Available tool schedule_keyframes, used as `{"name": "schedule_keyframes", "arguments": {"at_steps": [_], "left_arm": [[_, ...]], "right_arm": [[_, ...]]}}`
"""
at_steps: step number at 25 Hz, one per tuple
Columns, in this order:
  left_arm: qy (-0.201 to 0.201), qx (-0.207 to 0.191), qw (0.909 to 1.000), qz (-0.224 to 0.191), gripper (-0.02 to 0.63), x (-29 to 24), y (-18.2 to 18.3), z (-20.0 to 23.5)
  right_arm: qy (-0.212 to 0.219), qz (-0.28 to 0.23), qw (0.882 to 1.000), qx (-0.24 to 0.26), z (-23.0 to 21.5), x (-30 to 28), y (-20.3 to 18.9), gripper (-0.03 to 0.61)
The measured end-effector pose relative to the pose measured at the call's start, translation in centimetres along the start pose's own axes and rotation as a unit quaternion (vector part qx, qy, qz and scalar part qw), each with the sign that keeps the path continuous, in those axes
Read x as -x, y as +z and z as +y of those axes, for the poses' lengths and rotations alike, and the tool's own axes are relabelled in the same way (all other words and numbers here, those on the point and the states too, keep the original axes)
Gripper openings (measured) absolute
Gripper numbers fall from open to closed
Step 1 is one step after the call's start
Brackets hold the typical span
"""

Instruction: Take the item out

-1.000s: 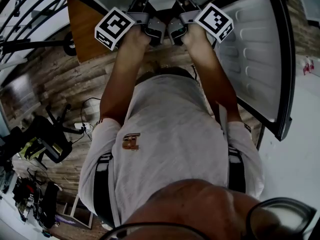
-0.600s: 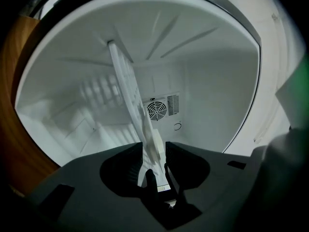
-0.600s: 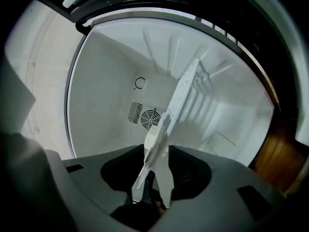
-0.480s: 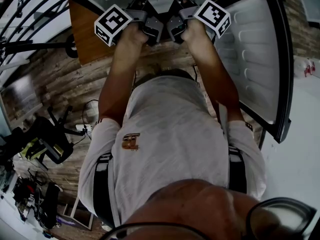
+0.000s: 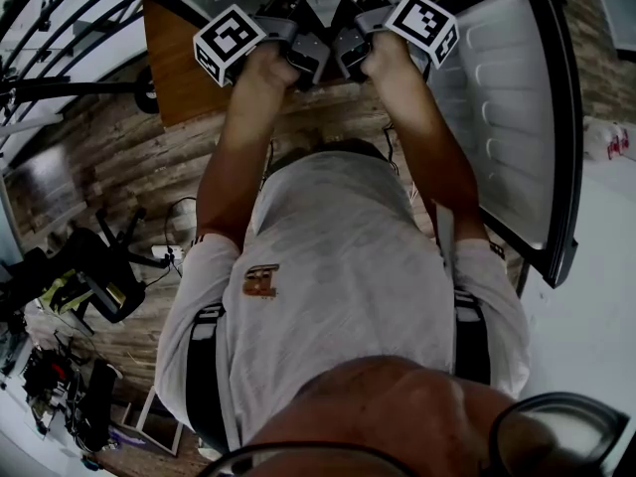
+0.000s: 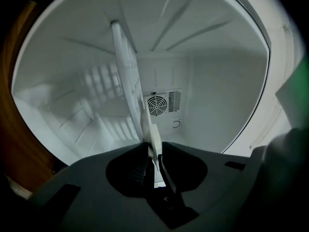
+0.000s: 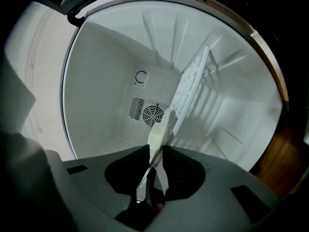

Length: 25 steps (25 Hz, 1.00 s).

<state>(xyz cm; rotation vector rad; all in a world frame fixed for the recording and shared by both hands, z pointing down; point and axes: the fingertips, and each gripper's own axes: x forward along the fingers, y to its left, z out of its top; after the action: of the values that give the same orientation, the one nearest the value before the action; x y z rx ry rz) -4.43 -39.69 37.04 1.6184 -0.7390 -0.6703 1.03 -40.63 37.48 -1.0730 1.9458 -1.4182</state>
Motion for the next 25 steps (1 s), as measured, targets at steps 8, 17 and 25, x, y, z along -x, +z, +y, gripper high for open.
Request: {"name": "schedule_keyframes", "arguments": {"at_steps": [8,17,25], "left_arm": [[0.001,0.002,1.0000,-0.004,0.067,0.1,0.0,0.3],[-0.002,-0.014,0.9998,-0.011,0.046,0.3,0.3,-0.2],[-0.012,-0.032,0.9992,-0.020,0.034,1.0,0.0,-1.3]], "right_arm": [[0.000,0.009,1.000,-0.007,0.1,0.0,-0.2,0.081],[0.008,0.012,1.000,-0.006,0.5,-0.1,-0.2,0.061],[0.023,0.012,1.000,0.013,2.1,0.5,-0.3,0.048]]}}
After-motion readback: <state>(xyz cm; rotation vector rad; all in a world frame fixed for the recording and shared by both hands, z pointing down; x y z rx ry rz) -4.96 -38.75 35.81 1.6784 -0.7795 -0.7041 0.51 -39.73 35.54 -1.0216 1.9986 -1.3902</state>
